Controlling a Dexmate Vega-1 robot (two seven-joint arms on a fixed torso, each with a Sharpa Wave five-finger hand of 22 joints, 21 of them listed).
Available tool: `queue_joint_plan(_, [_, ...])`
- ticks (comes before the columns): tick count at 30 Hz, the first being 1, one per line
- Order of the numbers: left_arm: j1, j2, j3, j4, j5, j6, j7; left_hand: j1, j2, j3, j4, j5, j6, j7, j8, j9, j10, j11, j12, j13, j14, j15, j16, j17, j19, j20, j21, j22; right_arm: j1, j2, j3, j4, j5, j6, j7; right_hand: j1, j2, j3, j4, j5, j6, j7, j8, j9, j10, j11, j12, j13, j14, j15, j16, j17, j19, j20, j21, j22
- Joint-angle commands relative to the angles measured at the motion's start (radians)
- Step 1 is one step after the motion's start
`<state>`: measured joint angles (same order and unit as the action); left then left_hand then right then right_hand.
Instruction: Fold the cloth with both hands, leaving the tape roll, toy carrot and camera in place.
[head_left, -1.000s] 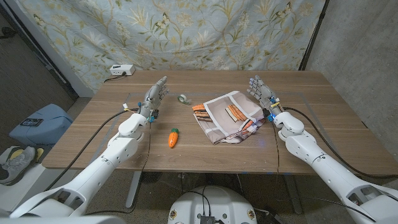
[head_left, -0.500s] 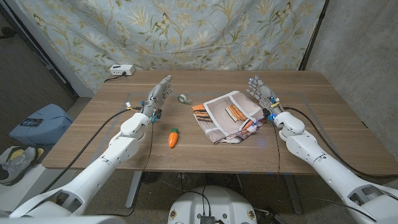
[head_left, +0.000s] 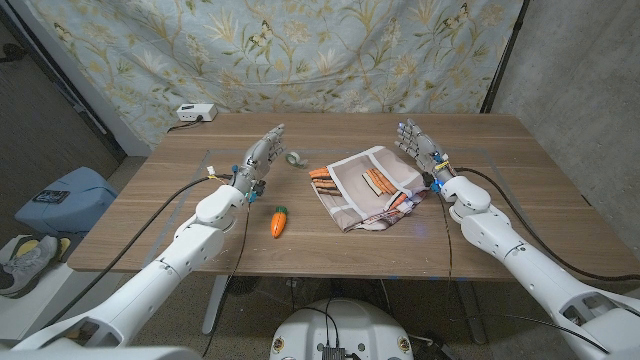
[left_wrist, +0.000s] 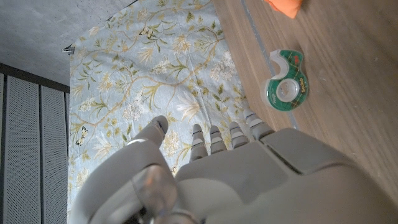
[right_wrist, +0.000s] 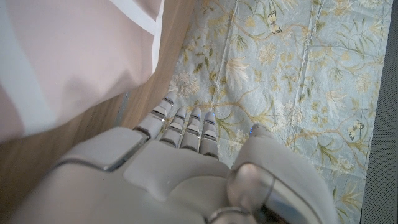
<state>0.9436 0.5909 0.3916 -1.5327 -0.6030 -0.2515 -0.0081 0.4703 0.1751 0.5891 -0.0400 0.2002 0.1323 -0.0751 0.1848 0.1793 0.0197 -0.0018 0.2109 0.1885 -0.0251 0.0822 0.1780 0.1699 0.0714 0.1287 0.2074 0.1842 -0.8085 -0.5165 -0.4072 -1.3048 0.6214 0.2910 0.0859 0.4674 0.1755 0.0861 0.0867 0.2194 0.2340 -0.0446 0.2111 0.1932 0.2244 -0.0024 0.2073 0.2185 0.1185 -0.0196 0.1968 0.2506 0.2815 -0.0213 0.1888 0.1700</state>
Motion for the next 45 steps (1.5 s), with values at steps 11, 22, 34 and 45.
queue_joint_plan(11, [0.003,0.131,0.048,-0.172,0.069,0.129,-0.061,0.056,-0.024,0.020,-0.080,0.035,0.027,-0.033,0.005,0.000,0.009,-0.027,0.000,0.004,0.010,-0.005,0.004,0.001,-0.003,-0.009,0.002,0.000,0.036,0.000,-0.012,0.026,-0.027,0.011,0.017,0.007,-0.005,0.012,-0.002,-0.004,0.010,0.001,-0.001,0.003,-0.010,-0.008,-0.005,0.001,0.005,-0.001,0.002,-0.004,0.002,-0.002,0.004,0.002])
queue_joint_plan(22, [-0.009,0.225,0.068,-0.281,0.110,0.225,-0.107,0.066,-0.032,0.016,-0.103,0.050,0.000,-0.030,-0.005,0.000,-0.025,-0.018,-0.011,0.004,-0.023,0.016,-0.004,0.003,-0.039,0.011,-0.010,0.001,0.095,0.018,-0.028,0.098,-0.044,0.026,0.051,0.007,-0.005,0.017,-0.004,-0.005,0.010,0.000,-0.003,0.003,-0.010,-0.011,-0.005,0.000,0.003,-0.001,0.002,-0.008,0.002,-0.002,0.004,0.002])
queue_joint_plan(34, [0.047,0.292,0.053,-0.379,0.157,0.264,-0.060,0.064,-0.035,0.009,-0.107,0.055,0.001,-0.027,-0.003,0.001,-0.023,-0.015,-0.007,0.004,-0.022,0.012,0.001,0.004,-0.039,0.011,-0.007,0.002,0.148,0.037,-0.047,0.166,-0.063,0.035,0.079,0.006,-0.006,0.022,-0.005,-0.007,0.012,0.000,-0.003,0.003,-0.009,-0.013,-0.005,-0.002,0.003,0.000,0.002,-0.012,0.002,-0.003,0.004,0.002])
queue_joint_plan(45, [0.076,0.350,0.051,-0.446,0.223,0.281,-0.053,0.066,-0.034,0.005,-0.110,0.062,0.025,-0.032,0.006,0.001,-0.002,-0.023,0.002,0.005,-0.010,0.010,0.006,0.004,-0.034,0.008,-0.003,0.003,0.148,0.021,-0.057,0.145,-0.082,0.016,0.075,0.005,-0.007,0.027,-0.006,-0.009,0.013,0.001,-0.004,0.003,-0.009,-0.011,-0.005,-0.003,0.002,0.000,0.002,-0.016,0.001,-0.002,0.004,0.002])
